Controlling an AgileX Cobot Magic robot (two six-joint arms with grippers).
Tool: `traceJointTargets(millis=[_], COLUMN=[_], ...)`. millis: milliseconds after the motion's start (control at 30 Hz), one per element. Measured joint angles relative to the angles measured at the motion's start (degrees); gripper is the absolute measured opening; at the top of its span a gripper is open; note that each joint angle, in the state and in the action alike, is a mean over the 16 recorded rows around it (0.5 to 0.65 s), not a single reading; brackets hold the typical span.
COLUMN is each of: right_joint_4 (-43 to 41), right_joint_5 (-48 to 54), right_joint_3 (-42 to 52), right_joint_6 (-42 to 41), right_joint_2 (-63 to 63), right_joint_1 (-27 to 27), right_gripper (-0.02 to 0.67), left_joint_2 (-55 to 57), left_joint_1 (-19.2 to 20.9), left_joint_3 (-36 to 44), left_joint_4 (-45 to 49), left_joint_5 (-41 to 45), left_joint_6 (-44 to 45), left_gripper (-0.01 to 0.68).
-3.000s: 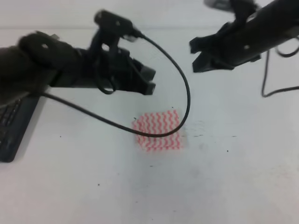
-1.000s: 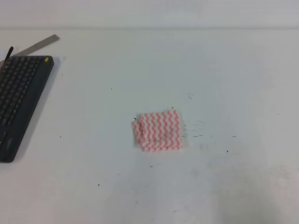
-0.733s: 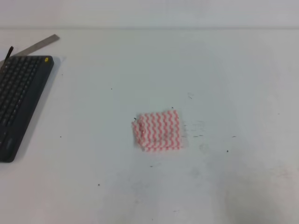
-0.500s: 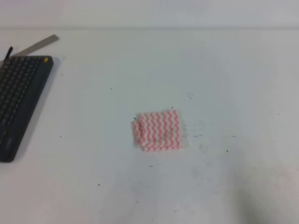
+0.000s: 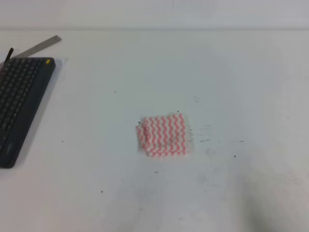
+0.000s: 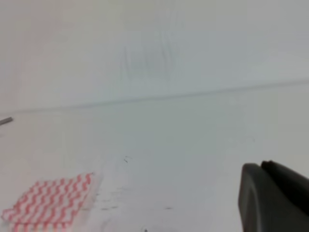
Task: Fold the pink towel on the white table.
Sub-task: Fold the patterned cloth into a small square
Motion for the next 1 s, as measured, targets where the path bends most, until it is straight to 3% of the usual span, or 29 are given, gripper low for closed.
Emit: traceJointTargets(millis=[467, 1000], right_joint_4=[-28.32, -29.4], right_joint_5=[7.9, 9.1], right_joint_3=[0.0, 0.0], right_joint_6=[24.11, 26.82], right_joint_2=[0.03, 0.15], right_joint_1=[0.0, -0.01], right_gripper=[-0.019, -0.019], left_joint_2=[-0.05, 0.09], left_joint_1=[-0.01, 0.08], left_joint_3=[-0.02, 0.0], left_joint_4=[-0.05, 0.76], left_joint_5=[-0.32, -1.53], left_joint_6=[0.0, -0.05], left_gripper=[-0.003, -0.002])
